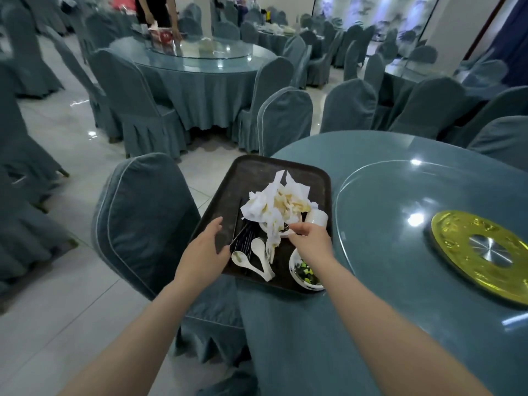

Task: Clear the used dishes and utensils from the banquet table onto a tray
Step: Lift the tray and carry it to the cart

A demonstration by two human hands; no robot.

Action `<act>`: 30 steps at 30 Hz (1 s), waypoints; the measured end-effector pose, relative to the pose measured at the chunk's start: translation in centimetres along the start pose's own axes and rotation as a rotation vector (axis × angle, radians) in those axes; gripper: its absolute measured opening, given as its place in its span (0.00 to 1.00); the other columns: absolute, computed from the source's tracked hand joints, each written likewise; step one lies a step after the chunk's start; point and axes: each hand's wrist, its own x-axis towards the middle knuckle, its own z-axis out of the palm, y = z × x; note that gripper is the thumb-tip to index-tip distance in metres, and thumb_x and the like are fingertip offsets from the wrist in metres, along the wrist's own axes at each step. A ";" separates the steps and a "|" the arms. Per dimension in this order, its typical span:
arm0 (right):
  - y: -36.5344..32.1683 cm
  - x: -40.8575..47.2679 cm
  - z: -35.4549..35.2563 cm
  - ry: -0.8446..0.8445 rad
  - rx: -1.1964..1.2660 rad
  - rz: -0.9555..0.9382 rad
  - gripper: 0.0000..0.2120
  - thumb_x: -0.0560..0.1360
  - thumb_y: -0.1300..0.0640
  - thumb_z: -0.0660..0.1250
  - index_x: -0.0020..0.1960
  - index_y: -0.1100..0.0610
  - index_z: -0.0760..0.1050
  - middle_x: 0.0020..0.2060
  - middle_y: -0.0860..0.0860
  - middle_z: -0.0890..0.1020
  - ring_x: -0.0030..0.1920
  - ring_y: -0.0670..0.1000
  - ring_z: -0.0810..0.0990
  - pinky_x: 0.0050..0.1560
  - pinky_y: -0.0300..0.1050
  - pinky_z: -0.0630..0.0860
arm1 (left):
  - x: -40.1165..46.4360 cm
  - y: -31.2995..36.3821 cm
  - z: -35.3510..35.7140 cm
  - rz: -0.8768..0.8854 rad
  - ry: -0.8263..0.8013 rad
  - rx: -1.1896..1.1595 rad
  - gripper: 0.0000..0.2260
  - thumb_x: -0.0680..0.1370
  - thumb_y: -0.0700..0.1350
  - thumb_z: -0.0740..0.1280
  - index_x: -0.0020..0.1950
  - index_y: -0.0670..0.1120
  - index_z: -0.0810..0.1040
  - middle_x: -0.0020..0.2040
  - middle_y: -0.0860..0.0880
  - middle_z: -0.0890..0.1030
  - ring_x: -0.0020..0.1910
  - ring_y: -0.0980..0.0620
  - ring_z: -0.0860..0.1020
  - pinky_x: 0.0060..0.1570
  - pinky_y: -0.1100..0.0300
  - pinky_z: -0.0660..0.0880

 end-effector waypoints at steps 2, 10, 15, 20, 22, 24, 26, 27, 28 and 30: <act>0.3 -0.9 -0.5 -0.044 0.056 -0.016 0.14 0.74 0.58 0.66 0.59 0.51 0.79 0.53 0.45 0.81 0.56 0.46 0.78 0.55 0.39 0.71 | -1.2 0.1 -0.2 -0.026 0.009 -0.018 0.29 0.77 0.45 0.66 0.76 0.51 0.60 0.69 0.54 0.73 0.48 0.59 0.76 0.51 0.63 0.67; 4.8 -5.7 -4.9 -0.274 0.197 -0.150 0.11 0.75 0.61 0.67 0.54 0.49 0.79 0.47 0.43 0.84 0.46 0.33 0.80 0.44 0.27 0.73 | -8.7 2.8 1.8 -0.168 0.090 -0.209 0.26 0.78 0.42 0.66 0.75 0.50 0.63 0.67 0.51 0.75 0.63 0.52 0.74 0.63 0.57 0.70; 5.5 -10.1 -5.1 -0.438 0.263 -0.172 0.11 0.76 0.63 0.67 0.54 0.49 0.78 0.47 0.43 0.84 0.46 0.39 0.80 0.42 0.32 0.75 | -15.4 4.3 1.9 -0.260 0.127 -0.386 0.26 0.78 0.40 0.65 0.75 0.50 0.62 0.65 0.51 0.75 0.54 0.57 0.77 0.46 0.70 0.72; 3.7 -14.3 -5.1 -0.592 0.242 -0.231 0.11 0.76 0.64 0.66 0.52 0.50 0.78 0.47 0.45 0.84 0.45 0.42 0.81 0.39 0.33 0.76 | -21.0 4.5 -2.0 -0.337 0.148 -0.410 0.27 0.78 0.45 0.66 0.75 0.54 0.61 0.67 0.53 0.73 0.59 0.54 0.77 0.51 0.63 0.73; 2.6 -15.4 -5.0 -0.640 0.227 -0.272 0.11 0.76 0.64 0.66 0.49 0.48 0.79 0.46 0.43 0.85 0.46 0.43 0.81 0.44 0.38 0.77 | -22.7 4.5 -3.8 -0.344 0.192 -0.423 0.26 0.78 0.45 0.66 0.74 0.55 0.62 0.66 0.53 0.74 0.58 0.56 0.77 0.51 0.61 0.73; 1.3 -16.7 -4.7 -0.681 0.249 -0.300 0.11 0.76 0.63 0.66 0.50 0.48 0.79 0.45 0.43 0.85 0.47 0.43 0.82 0.46 0.40 0.77 | -24.2 4.8 -5.4 -0.343 0.232 -0.440 0.25 0.78 0.45 0.66 0.74 0.55 0.63 0.66 0.54 0.75 0.56 0.60 0.77 0.53 0.60 0.74; 0.3 -18.1 -4.2 -0.718 0.281 -0.319 0.11 0.77 0.64 0.66 0.52 0.48 0.77 0.46 0.43 0.85 0.48 0.43 0.82 0.45 0.38 0.77 | -25.6 5.1 -6.8 -0.346 0.264 -0.448 0.25 0.78 0.45 0.66 0.74 0.54 0.62 0.66 0.55 0.75 0.57 0.60 0.77 0.59 0.55 0.73; -0.2 -18.8 -3.8 -0.733 0.294 -0.327 0.11 0.77 0.64 0.65 0.52 0.48 0.77 0.46 0.43 0.85 0.47 0.43 0.82 0.44 0.36 0.76 | -26.2 5.2 -7.4 -0.347 0.282 -0.452 0.25 0.79 0.45 0.65 0.74 0.53 0.62 0.65 0.56 0.76 0.58 0.58 0.77 0.61 0.53 0.73; -0.7 -19.6 -3.4 -0.745 0.304 -0.333 0.11 0.77 0.64 0.65 0.52 0.48 0.77 0.45 0.43 0.85 0.47 0.42 0.82 0.42 0.35 0.76 | -26.9 5.3 -8.1 -0.341 0.303 -0.457 0.25 0.79 0.45 0.65 0.74 0.53 0.63 0.65 0.56 0.76 0.58 0.58 0.77 0.62 0.52 0.73; -1.7 -21.3 -2.2 -0.774 0.316 -0.351 0.12 0.77 0.64 0.65 0.52 0.48 0.77 0.44 0.42 0.85 0.46 0.41 0.83 0.40 0.33 0.75 | -28.3 5.3 -9.6 -0.321 0.344 -0.472 0.24 0.79 0.44 0.65 0.73 0.54 0.64 0.63 0.57 0.77 0.58 0.58 0.78 0.62 0.53 0.73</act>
